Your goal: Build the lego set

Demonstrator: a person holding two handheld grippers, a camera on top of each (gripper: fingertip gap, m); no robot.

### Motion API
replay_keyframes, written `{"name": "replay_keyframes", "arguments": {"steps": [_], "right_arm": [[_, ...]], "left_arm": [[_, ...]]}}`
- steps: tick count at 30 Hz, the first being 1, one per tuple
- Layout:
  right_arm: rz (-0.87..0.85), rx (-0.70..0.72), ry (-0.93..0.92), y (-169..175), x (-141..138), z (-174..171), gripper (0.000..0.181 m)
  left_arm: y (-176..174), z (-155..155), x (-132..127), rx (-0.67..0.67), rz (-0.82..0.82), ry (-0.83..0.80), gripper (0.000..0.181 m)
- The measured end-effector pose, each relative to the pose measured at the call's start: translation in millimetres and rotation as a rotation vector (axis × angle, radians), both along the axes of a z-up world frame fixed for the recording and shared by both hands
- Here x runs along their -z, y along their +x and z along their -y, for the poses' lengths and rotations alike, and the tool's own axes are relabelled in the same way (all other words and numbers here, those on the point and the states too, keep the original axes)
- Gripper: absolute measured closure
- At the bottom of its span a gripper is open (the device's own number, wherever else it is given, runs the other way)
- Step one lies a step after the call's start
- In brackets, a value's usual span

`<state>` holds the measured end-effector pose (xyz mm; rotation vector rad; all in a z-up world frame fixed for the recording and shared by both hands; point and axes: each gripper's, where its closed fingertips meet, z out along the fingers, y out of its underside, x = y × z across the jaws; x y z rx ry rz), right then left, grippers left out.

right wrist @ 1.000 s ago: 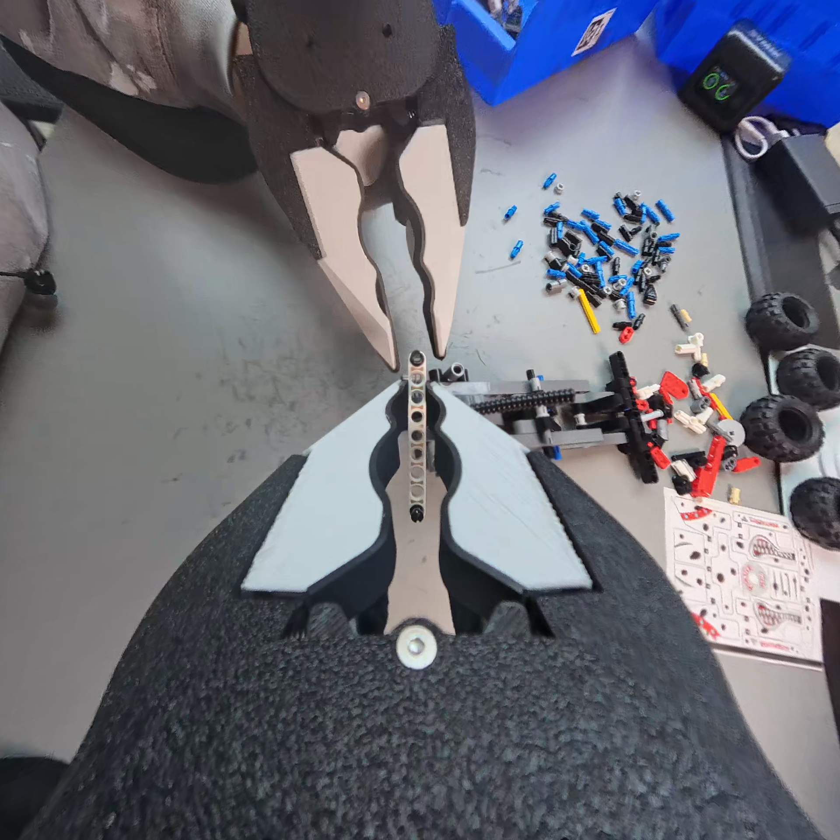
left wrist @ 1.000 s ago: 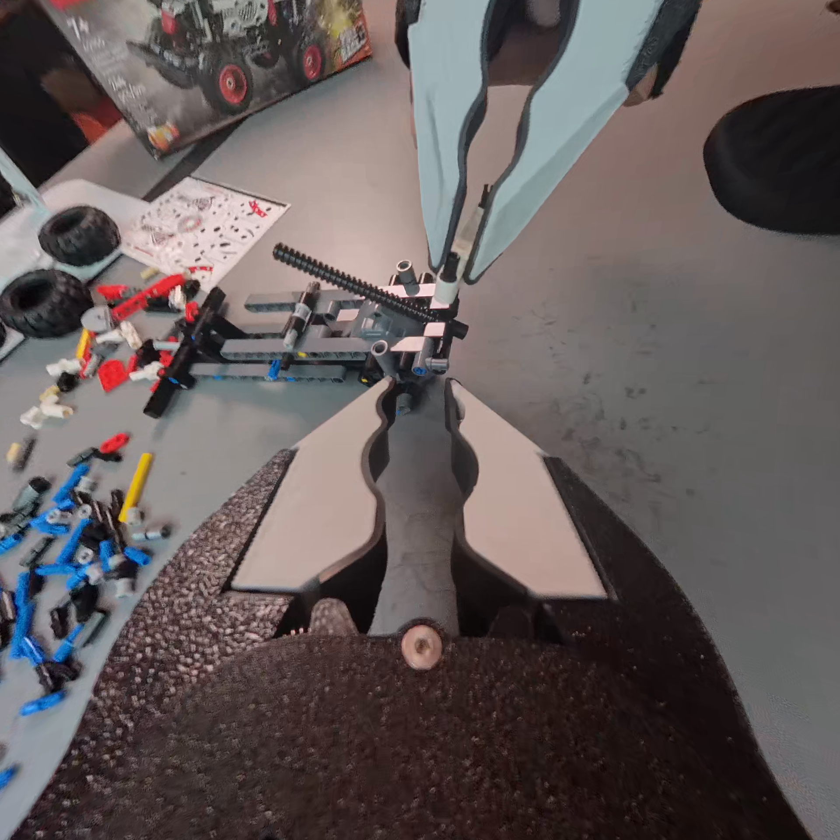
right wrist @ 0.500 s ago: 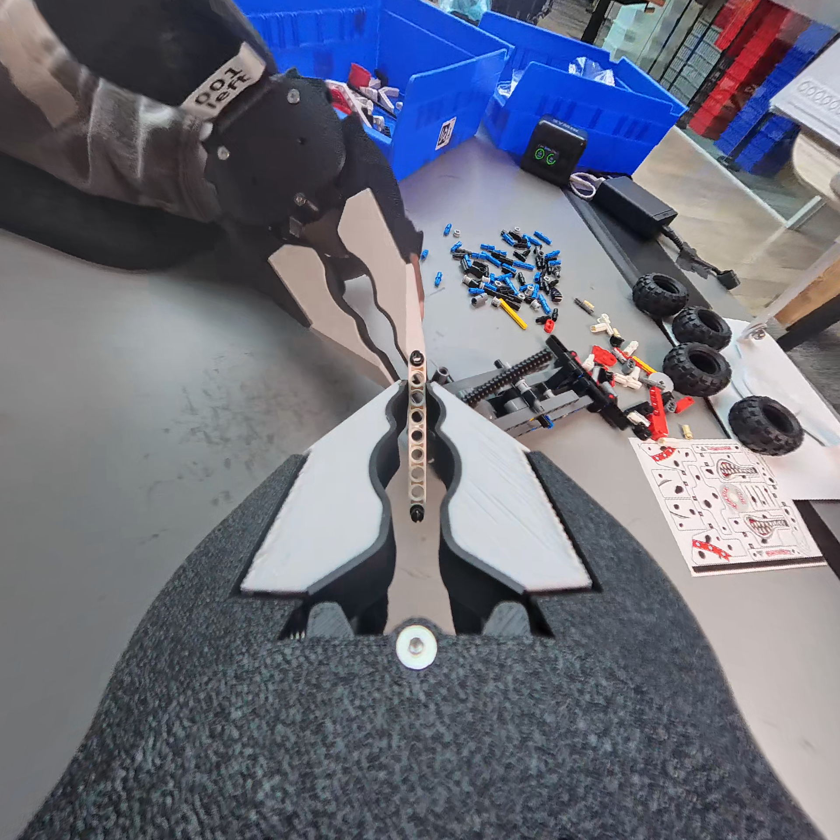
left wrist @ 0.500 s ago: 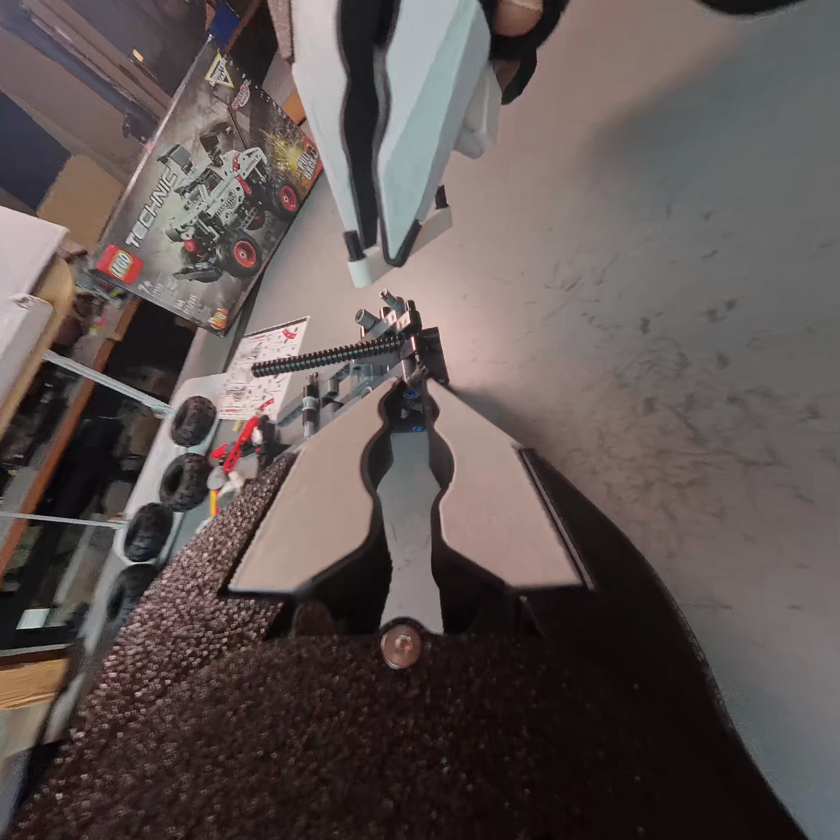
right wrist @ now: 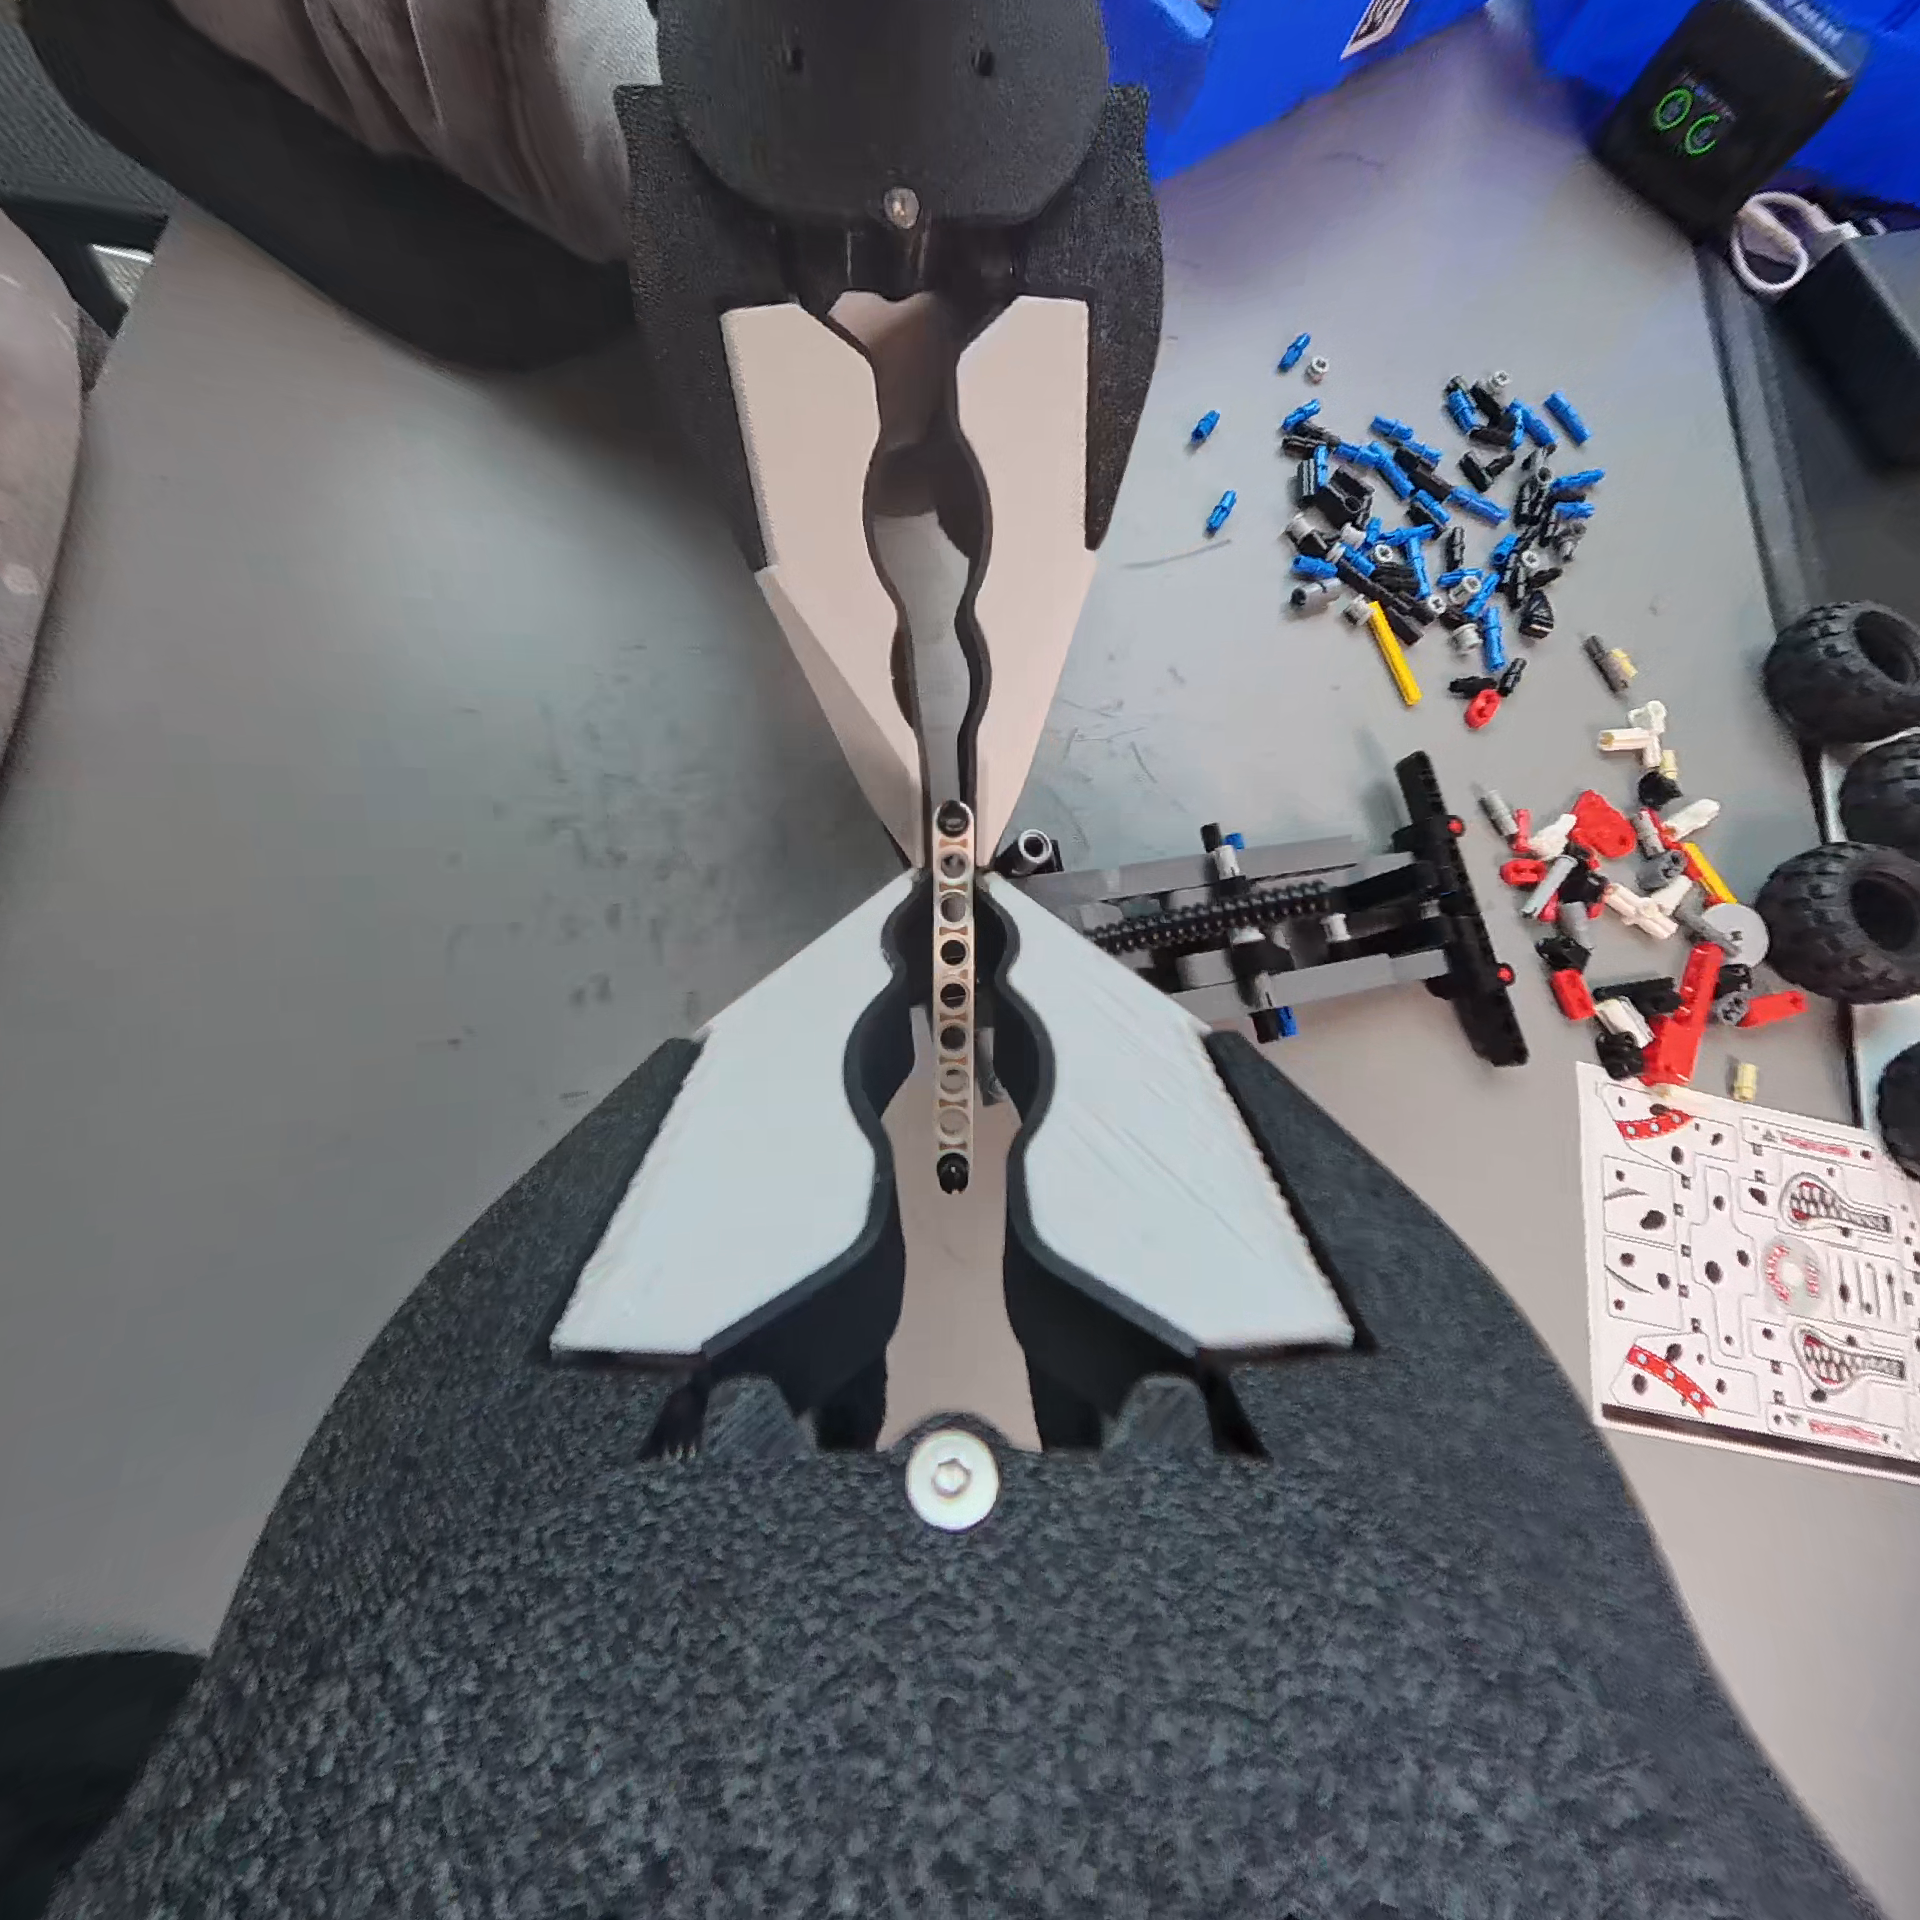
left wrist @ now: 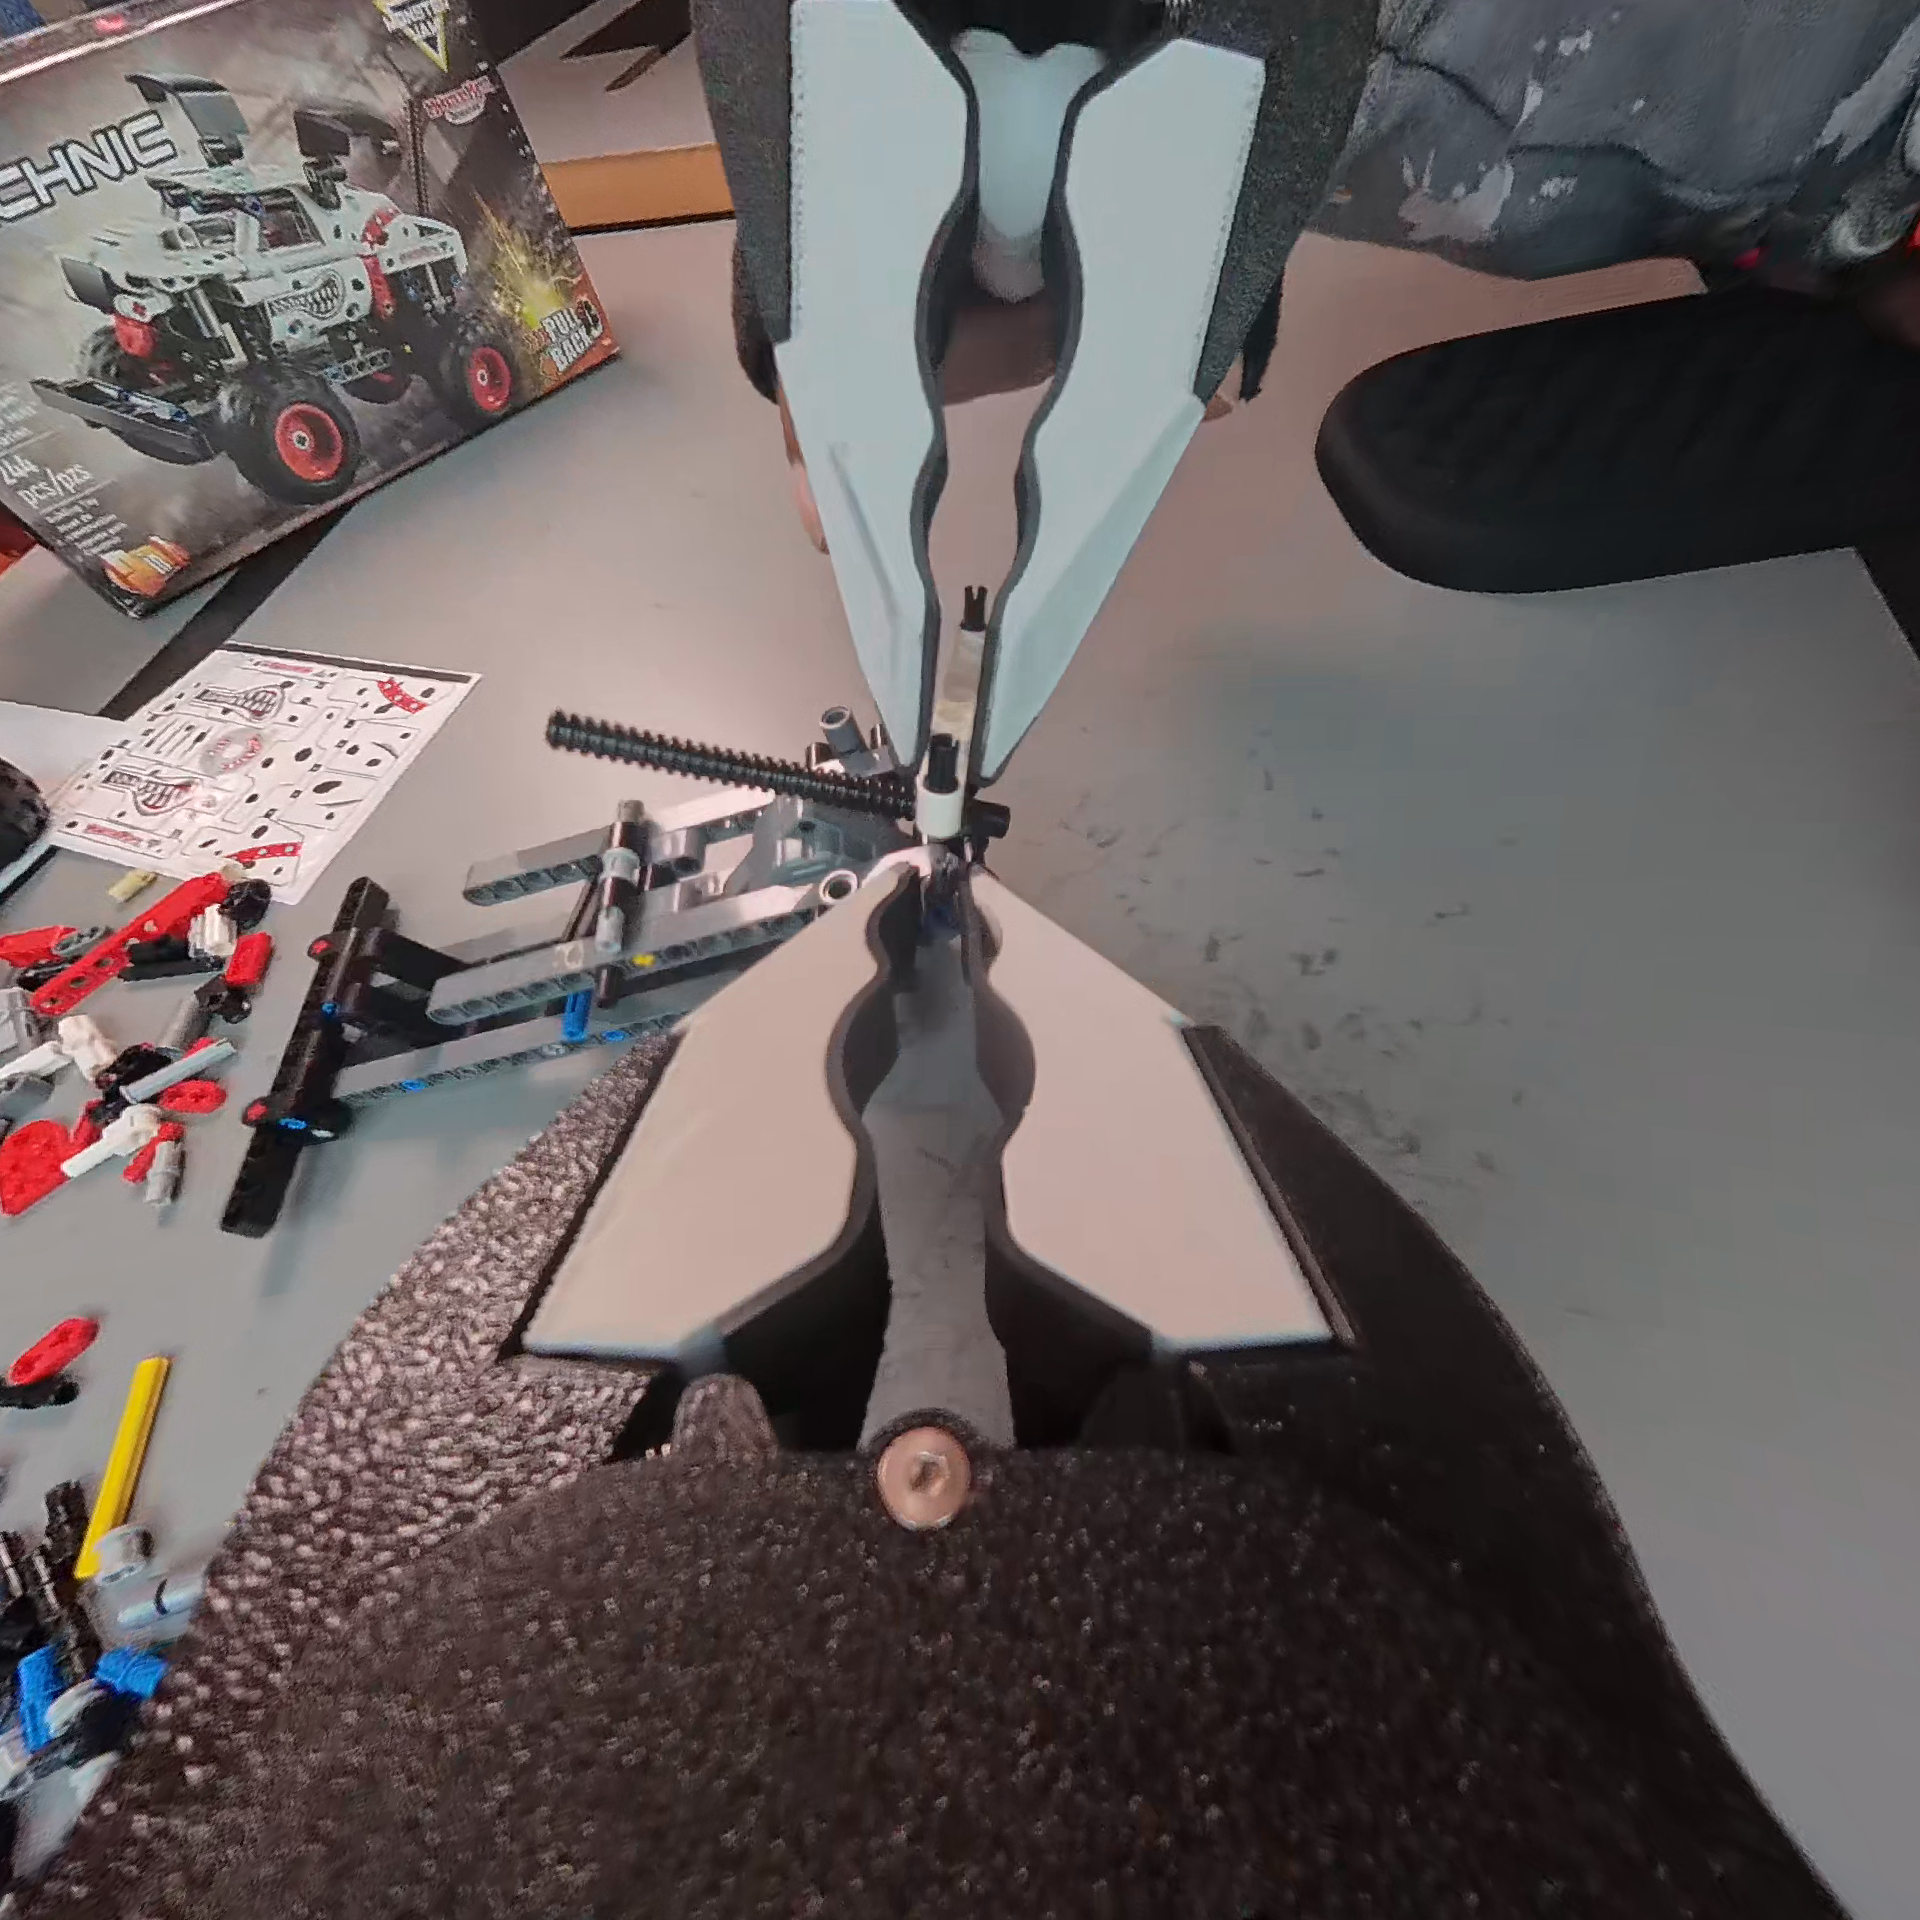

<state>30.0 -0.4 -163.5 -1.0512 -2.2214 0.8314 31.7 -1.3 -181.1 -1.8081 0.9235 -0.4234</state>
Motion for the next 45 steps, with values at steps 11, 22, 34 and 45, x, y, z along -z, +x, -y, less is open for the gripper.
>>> {"name": "replay_keyframes", "arguments": {"steps": [11,22,34,45], "right_arm": [[-0.127,0.117,-0.094,-2,-12,-17,0.174],[-0.225,0.17,-0.143,4,-23,-32,0.174],[-0.251,0.16,-0.157,10,-33,-29,0.174],[0.009,-0.043,-0.233,-1,-51,10,0.174]], "left_arm": [[-4,-7,9,-0.118,-0.24,0.163,0.159],[-8,-19,12,-0.225,-0.523,0.385,0.161],[-4,-22,-15,-0.145,-0.18,0.205,0.175],[0,9,-50,-0.033,0.106,0.107,0.174]]}}
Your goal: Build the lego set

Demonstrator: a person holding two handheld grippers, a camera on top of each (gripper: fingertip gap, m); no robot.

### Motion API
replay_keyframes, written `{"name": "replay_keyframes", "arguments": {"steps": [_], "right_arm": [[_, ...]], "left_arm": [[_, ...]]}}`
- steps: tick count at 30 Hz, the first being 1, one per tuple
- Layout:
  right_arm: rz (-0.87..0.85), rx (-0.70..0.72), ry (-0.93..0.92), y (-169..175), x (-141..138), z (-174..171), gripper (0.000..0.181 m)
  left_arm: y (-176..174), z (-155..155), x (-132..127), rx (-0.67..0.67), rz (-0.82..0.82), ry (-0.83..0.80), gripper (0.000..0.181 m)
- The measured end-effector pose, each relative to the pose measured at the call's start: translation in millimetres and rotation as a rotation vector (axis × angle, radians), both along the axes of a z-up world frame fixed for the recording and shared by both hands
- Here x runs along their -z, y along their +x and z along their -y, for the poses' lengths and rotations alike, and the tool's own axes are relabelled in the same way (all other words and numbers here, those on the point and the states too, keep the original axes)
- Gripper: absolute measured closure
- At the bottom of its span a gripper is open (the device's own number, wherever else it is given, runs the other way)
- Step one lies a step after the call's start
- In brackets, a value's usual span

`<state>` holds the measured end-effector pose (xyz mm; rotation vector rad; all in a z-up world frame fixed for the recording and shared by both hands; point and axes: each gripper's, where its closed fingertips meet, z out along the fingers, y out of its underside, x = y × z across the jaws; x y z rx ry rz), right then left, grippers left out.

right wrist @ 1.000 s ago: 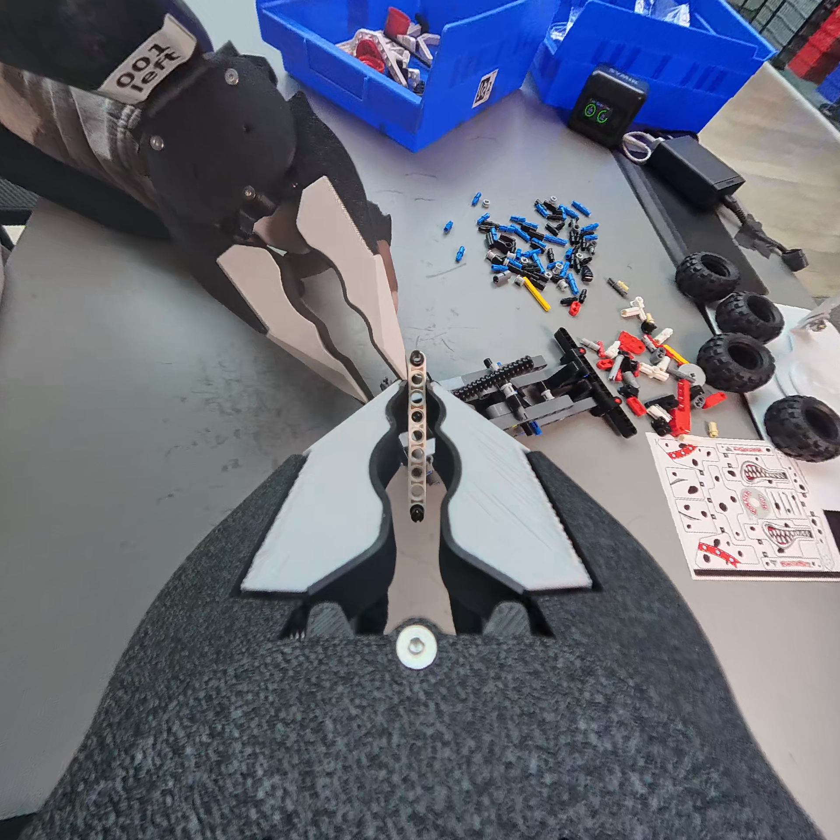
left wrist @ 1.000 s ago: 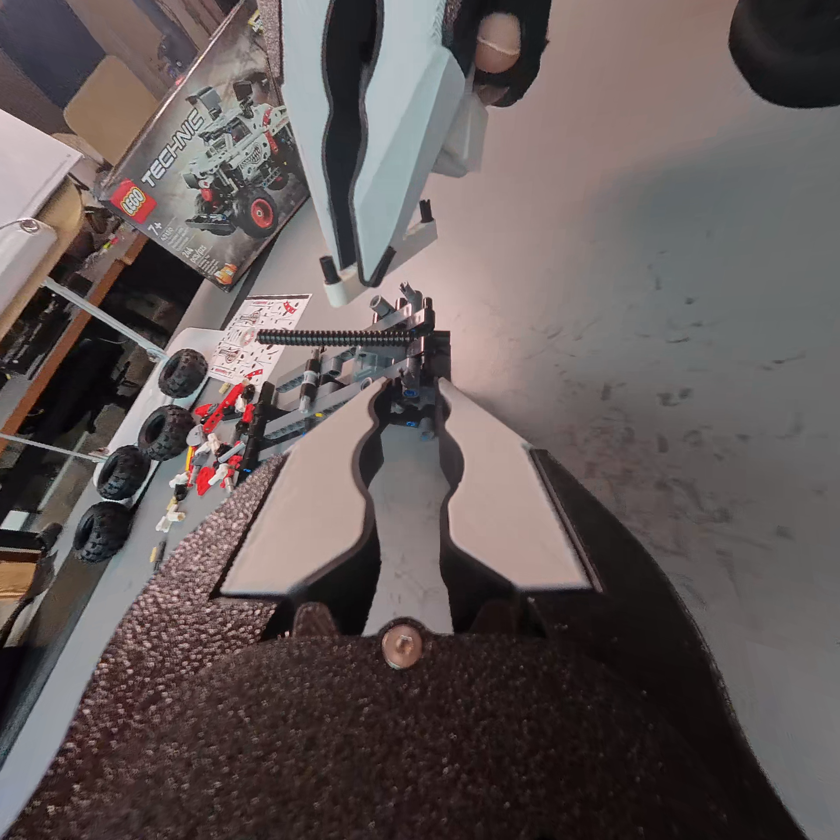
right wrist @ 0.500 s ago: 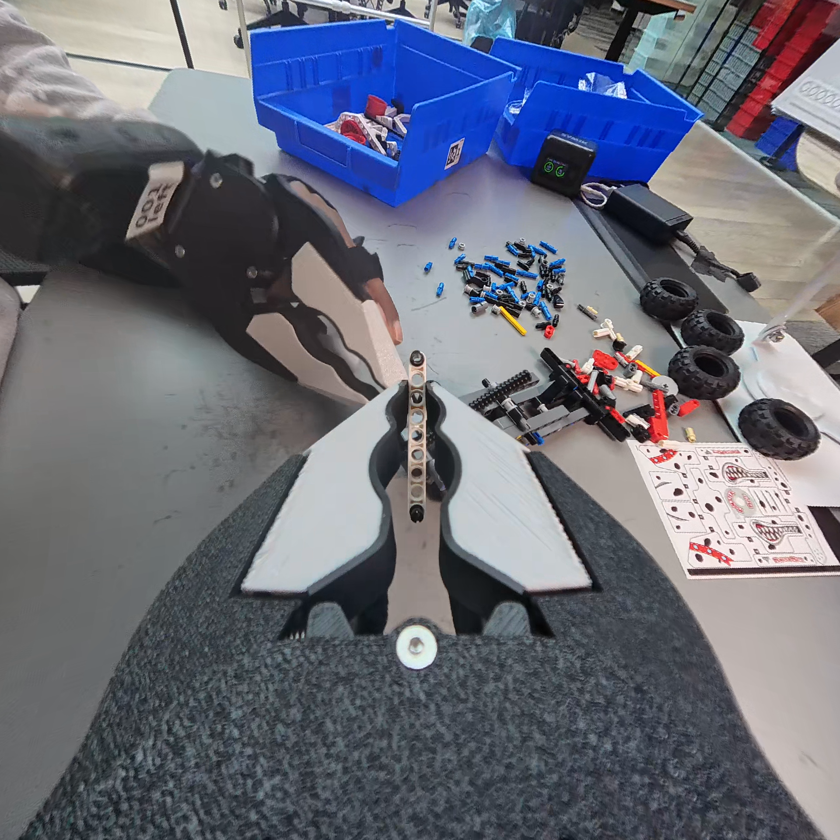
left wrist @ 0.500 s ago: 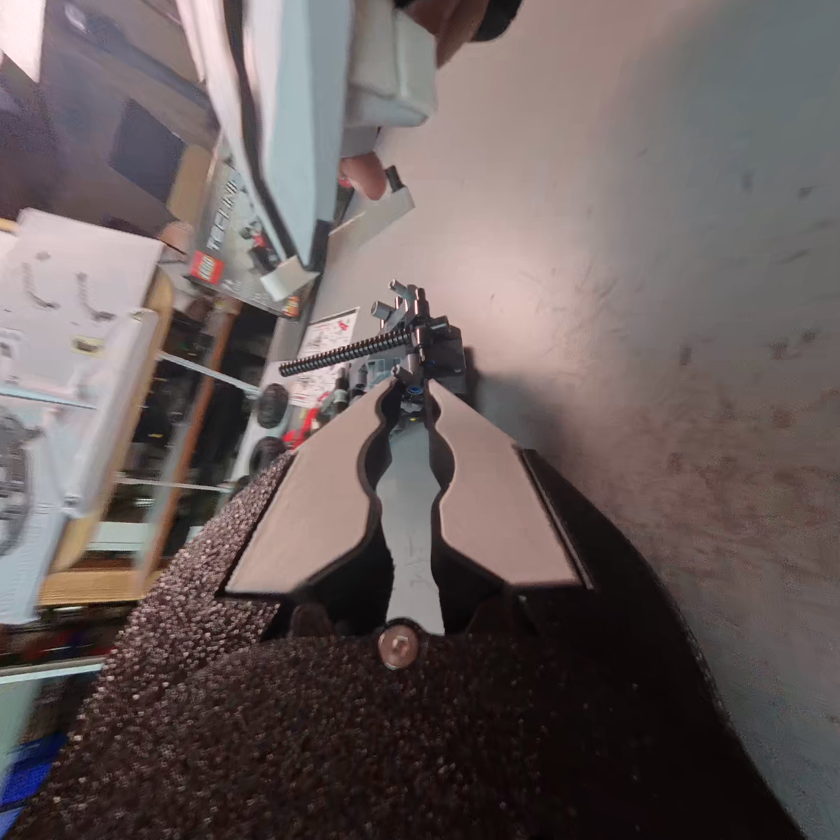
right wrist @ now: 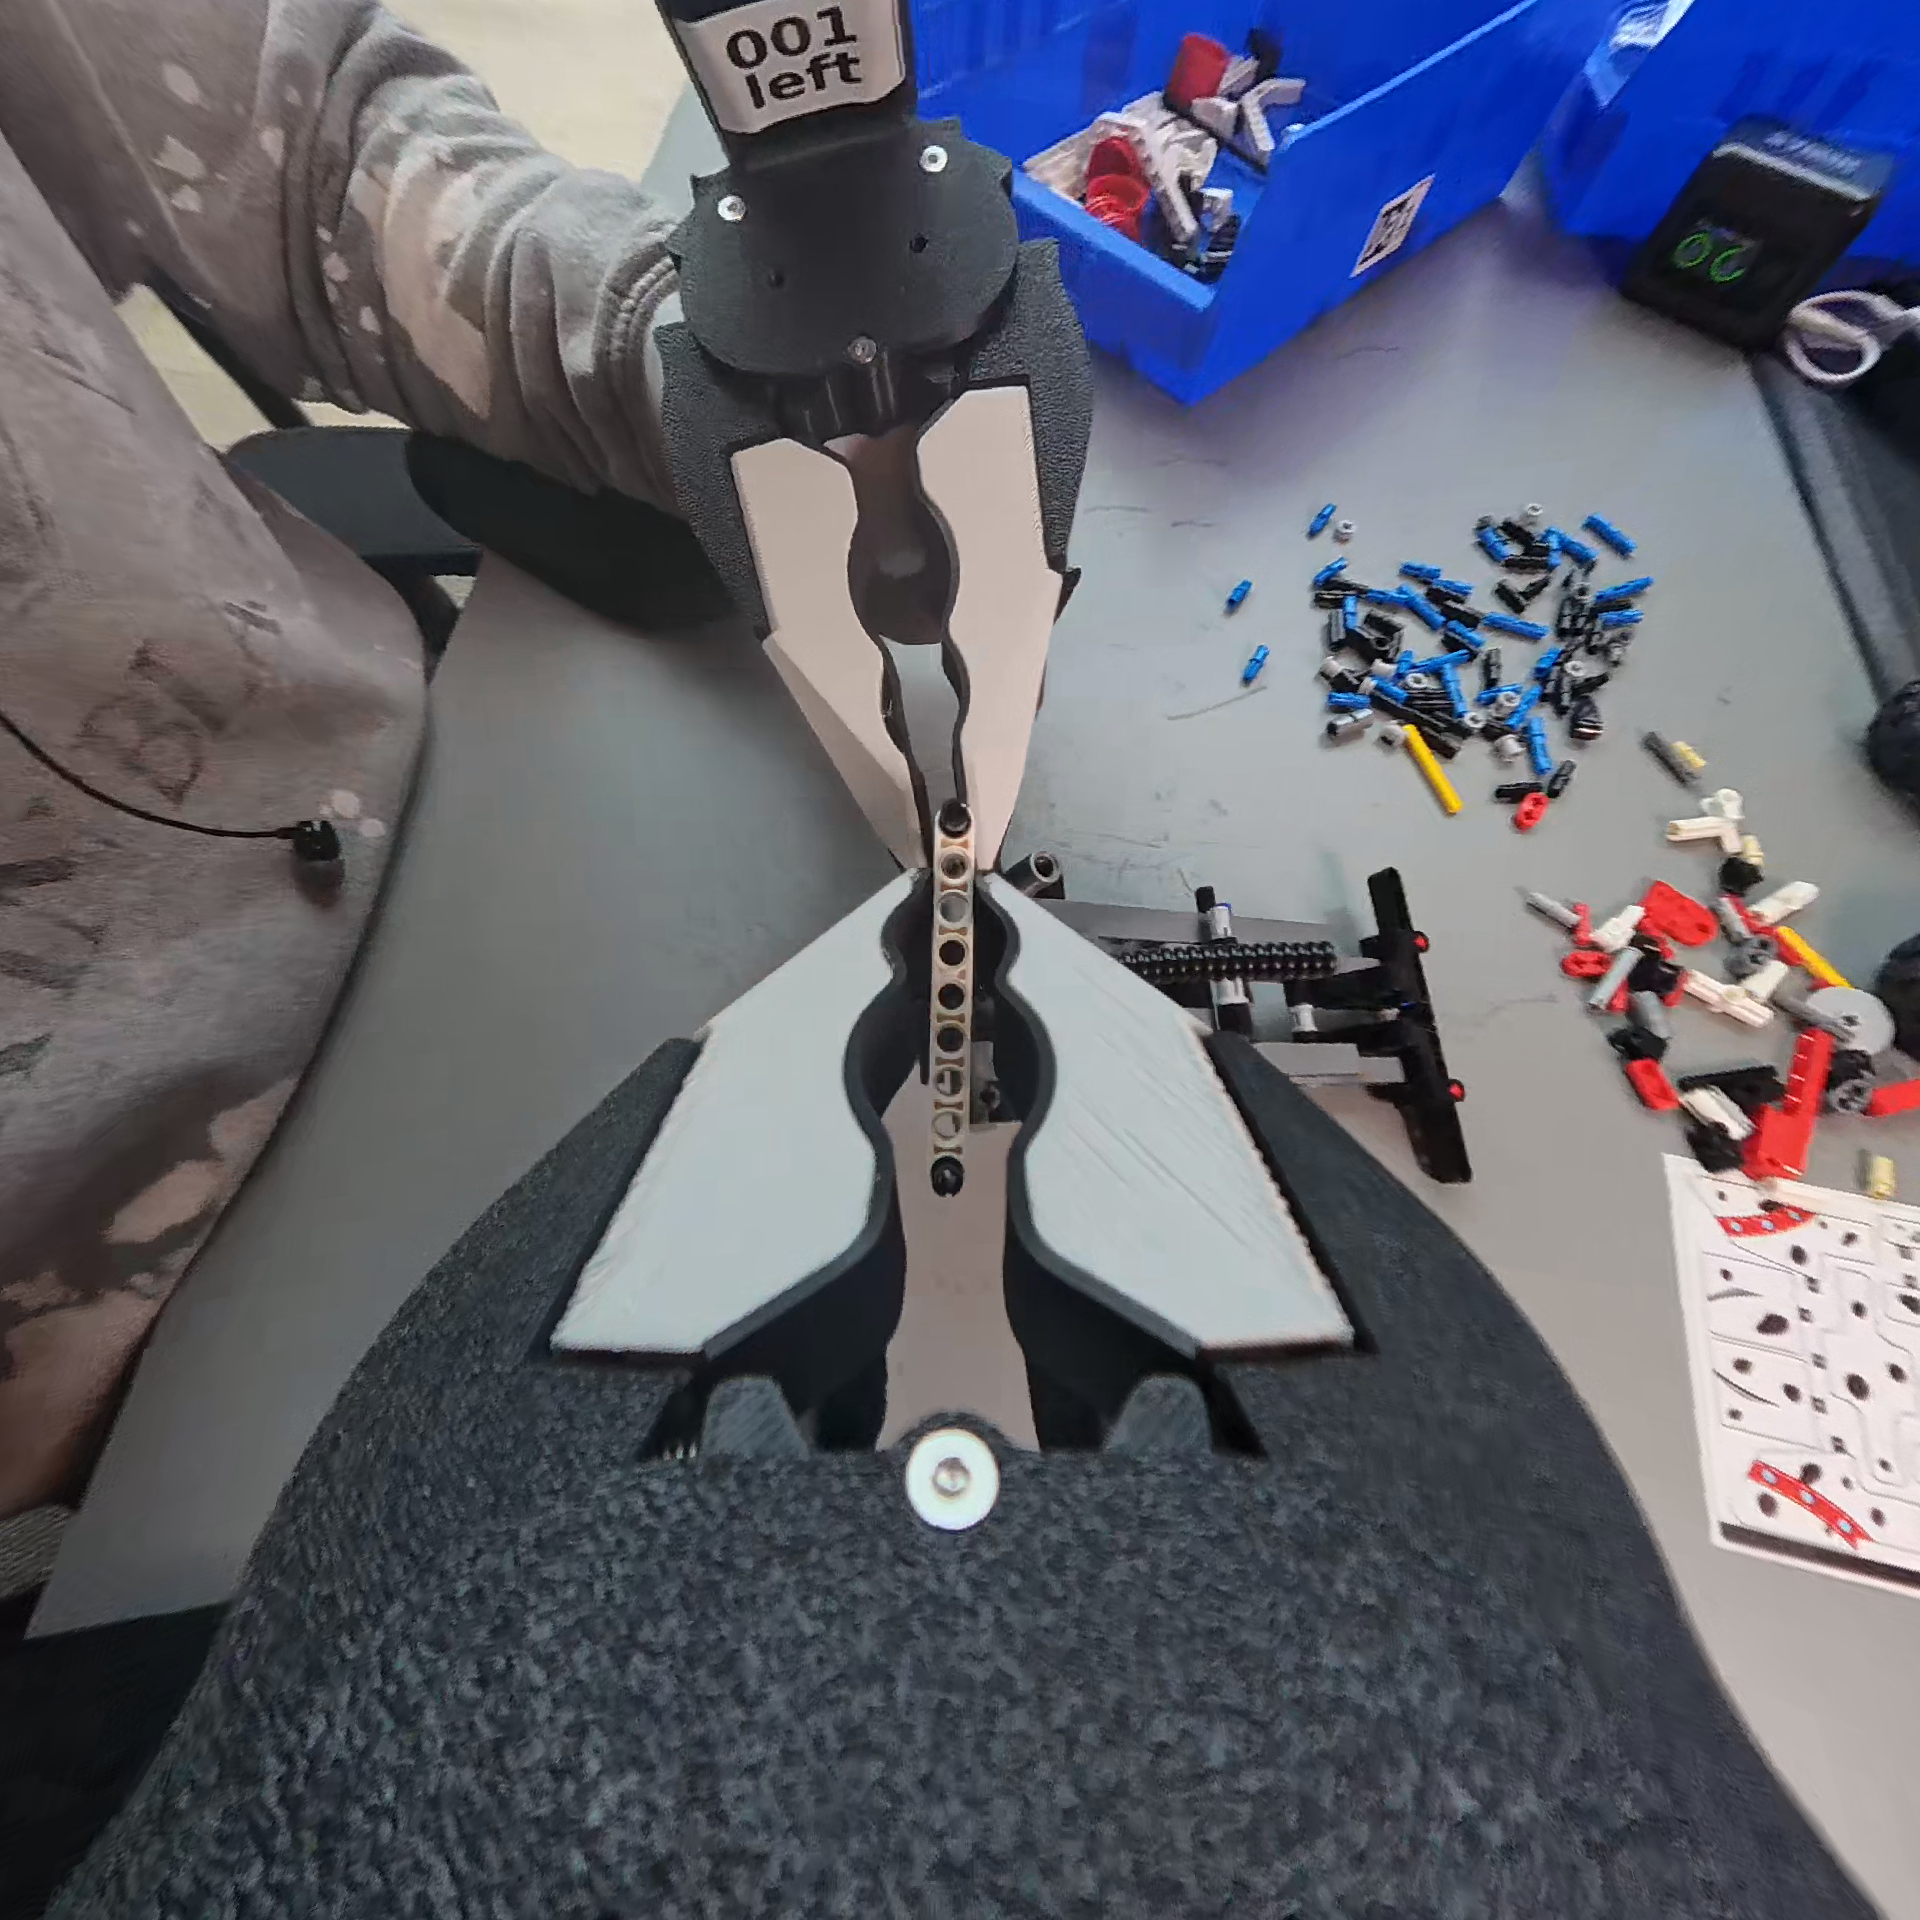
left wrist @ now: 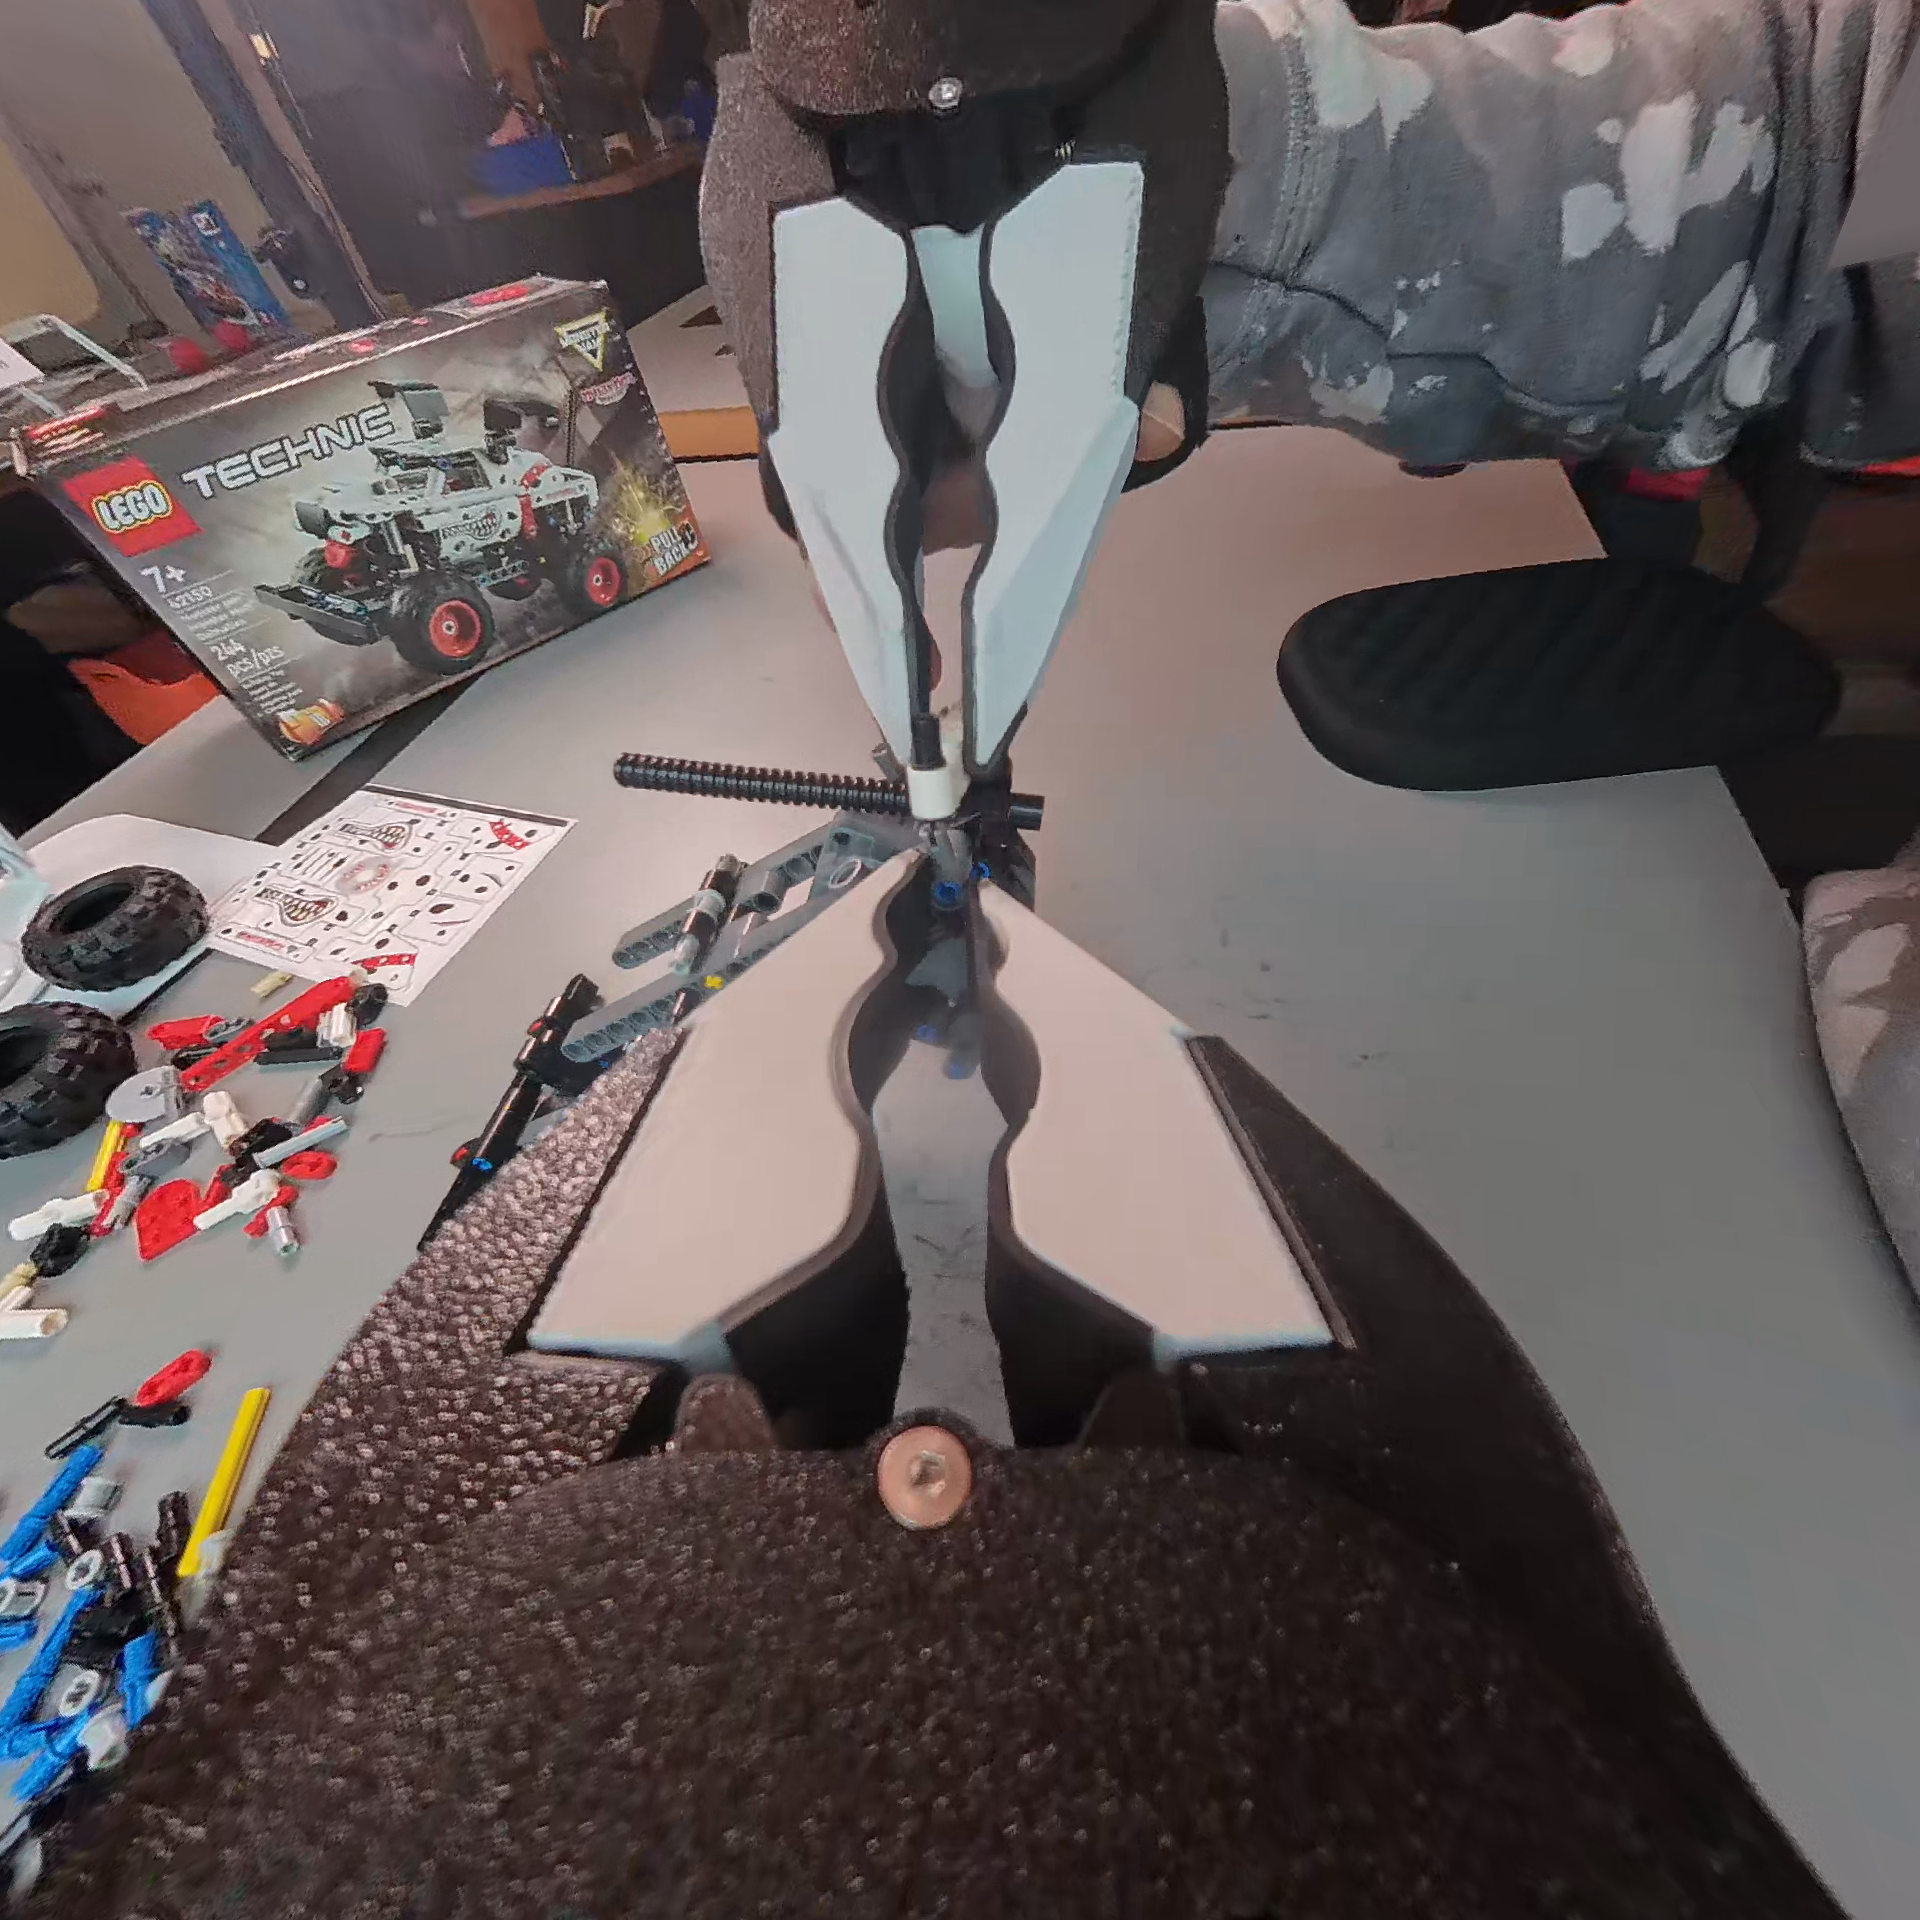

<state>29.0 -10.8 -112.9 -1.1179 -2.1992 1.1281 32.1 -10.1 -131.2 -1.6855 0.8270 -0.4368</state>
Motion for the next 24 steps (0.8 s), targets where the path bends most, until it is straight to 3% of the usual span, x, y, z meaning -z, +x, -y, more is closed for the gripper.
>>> {"name": "replay_keyframes", "arguments": {"steps": [8,15,24], "right_arm": [[0.13,-0.047,0.041,-9,0,12,0.175],[0.138,-0.059,0.111,-15,-7,15,0.175],[0.225,-0.091,0.134,-11,17,12,0.174]], "left_arm": [[-5,10,-5,0.022,0.017,0.01,0.175],[-10,10,-7,0.029,0.049,0.02,0.174],[-7,10,9,0.045,0.029,0.009,0.173]]}}
